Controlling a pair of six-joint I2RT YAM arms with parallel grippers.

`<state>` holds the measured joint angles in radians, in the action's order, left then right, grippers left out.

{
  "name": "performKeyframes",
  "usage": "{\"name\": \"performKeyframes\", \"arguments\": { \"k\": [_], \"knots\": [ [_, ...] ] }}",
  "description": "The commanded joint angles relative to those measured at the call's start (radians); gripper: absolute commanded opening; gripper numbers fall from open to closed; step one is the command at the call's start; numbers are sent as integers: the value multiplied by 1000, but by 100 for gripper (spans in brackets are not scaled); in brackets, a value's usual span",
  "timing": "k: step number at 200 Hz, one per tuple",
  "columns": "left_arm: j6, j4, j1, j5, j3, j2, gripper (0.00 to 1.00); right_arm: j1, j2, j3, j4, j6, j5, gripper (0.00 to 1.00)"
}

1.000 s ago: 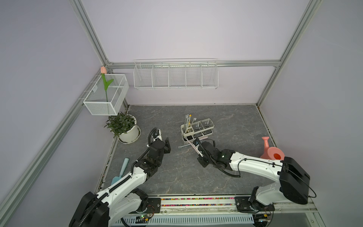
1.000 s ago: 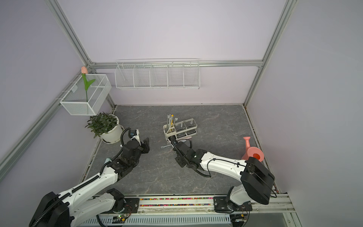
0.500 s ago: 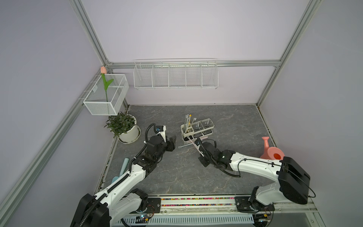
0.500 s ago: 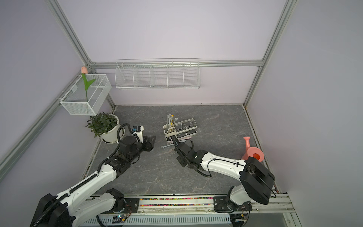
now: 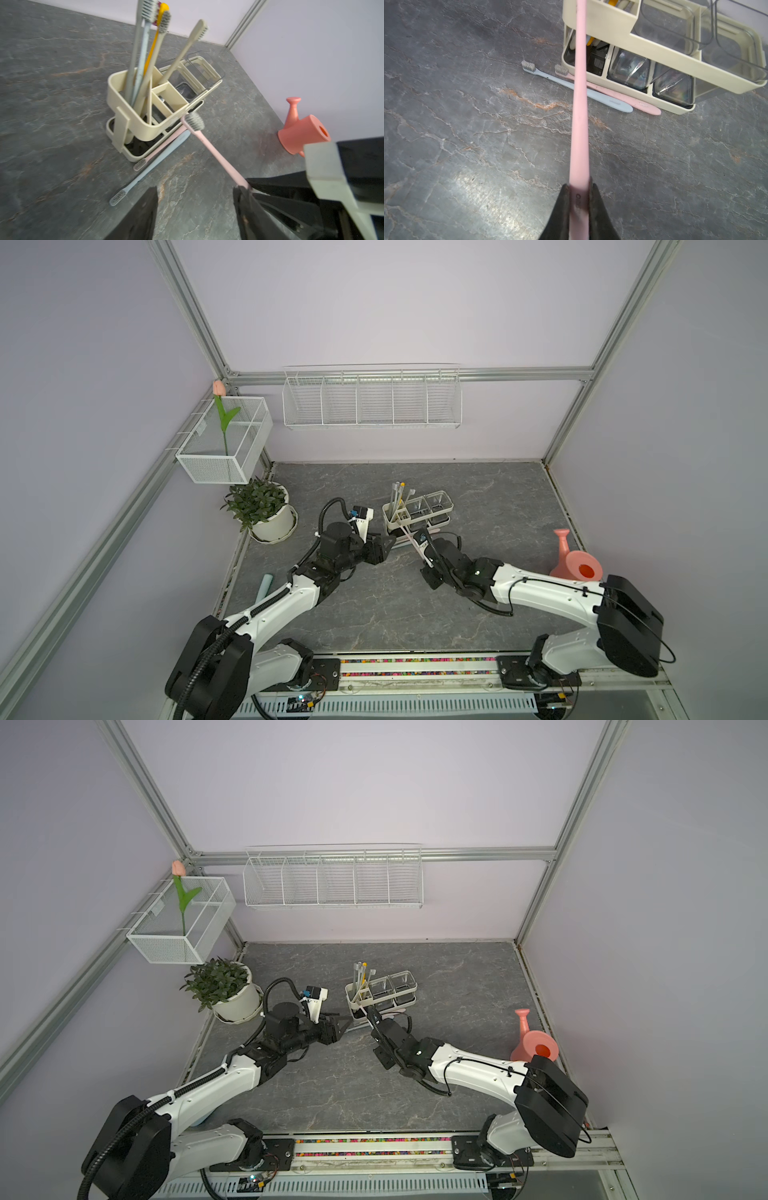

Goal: Place the toothbrush into the toothbrush holder
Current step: Pick up the toothbrush from the center of the board.

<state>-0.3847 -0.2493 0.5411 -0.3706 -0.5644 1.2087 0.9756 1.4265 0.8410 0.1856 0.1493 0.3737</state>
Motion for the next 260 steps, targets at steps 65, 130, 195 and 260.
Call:
{"name": "performKeyframes", "arguments": {
  "k": [65, 130, 195, 260],
  "knots": [
    [-31, -133, 5, -166, -54, 142, 59, -6, -32, -29, -57, 4, -22, 7],
    [-46, -172, 20, -125, -43, 172, 58, -5, -67, -55, -90, 18, -67, 7],
    [-65, -198, 19, -76, -26, 174, 54, -6, -94, -91, -142, 19, -123, 7],
    [-97, -247, 19, -86, -22, 207, 51, -6, -94, -91, -167, 7, -155, 7]
  ]
}}
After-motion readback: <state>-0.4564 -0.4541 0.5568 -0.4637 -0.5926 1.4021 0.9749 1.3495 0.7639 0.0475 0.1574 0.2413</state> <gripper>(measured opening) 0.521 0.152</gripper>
